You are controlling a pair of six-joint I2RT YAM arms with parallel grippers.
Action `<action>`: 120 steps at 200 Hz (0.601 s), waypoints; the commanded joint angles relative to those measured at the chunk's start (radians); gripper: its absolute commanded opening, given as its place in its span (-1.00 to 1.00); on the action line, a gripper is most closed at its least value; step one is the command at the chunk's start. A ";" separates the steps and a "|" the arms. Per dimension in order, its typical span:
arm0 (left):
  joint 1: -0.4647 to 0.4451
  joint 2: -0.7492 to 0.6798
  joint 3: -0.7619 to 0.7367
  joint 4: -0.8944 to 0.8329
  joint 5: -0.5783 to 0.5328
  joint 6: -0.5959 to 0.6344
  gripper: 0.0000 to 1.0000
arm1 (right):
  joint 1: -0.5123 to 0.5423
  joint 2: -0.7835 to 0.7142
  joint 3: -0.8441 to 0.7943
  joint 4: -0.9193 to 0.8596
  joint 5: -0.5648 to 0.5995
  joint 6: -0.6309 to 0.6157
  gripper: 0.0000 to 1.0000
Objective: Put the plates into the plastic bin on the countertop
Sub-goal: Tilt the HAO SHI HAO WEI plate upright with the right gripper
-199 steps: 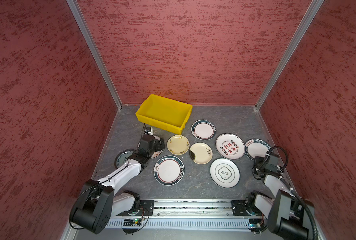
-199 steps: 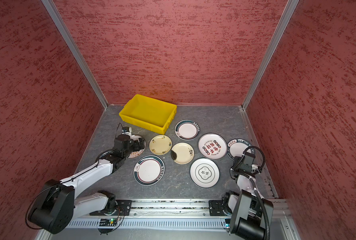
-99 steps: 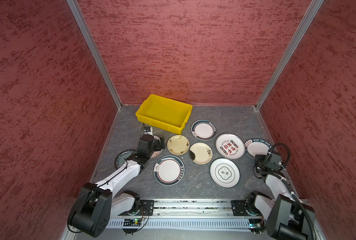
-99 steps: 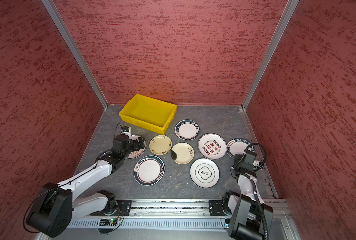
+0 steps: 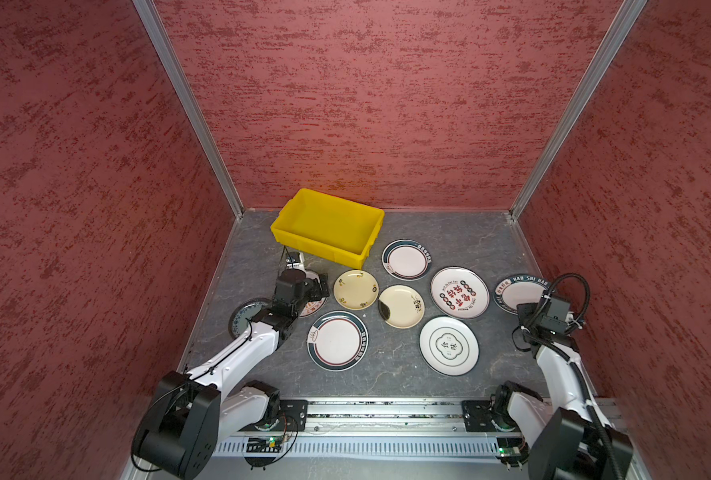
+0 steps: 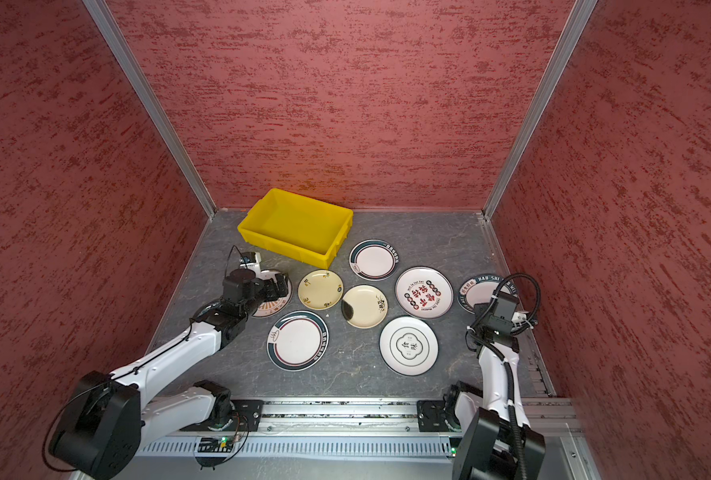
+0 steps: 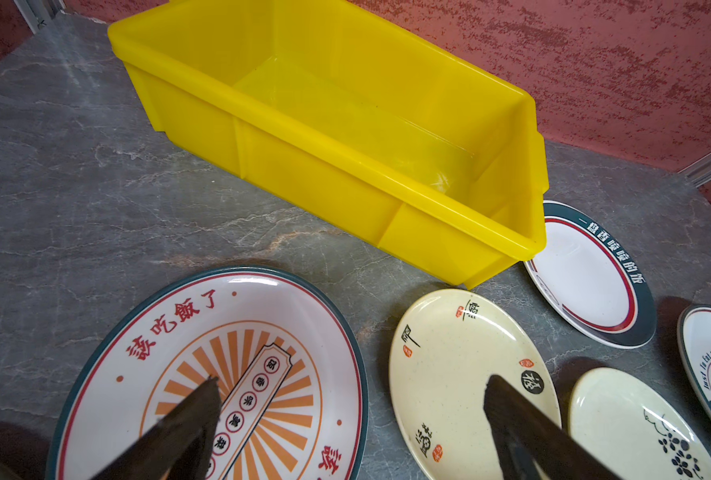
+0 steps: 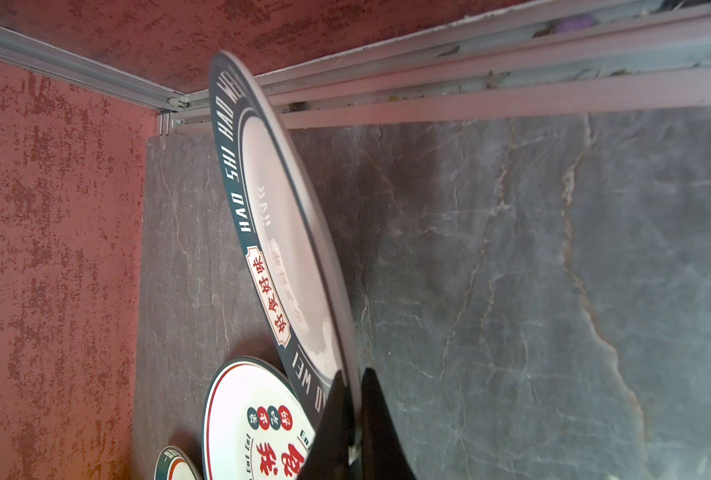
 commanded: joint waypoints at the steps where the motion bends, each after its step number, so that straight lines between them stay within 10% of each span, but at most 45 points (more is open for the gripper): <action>1: 0.003 -0.016 -0.012 0.008 0.008 0.001 0.99 | 0.004 -0.038 0.043 -0.034 0.058 -0.053 -1.00; 120: 0.005 -0.042 -0.018 0.009 0.040 -0.015 0.99 | 0.053 -0.028 0.126 0.031 -0.237 -0.128 -1.00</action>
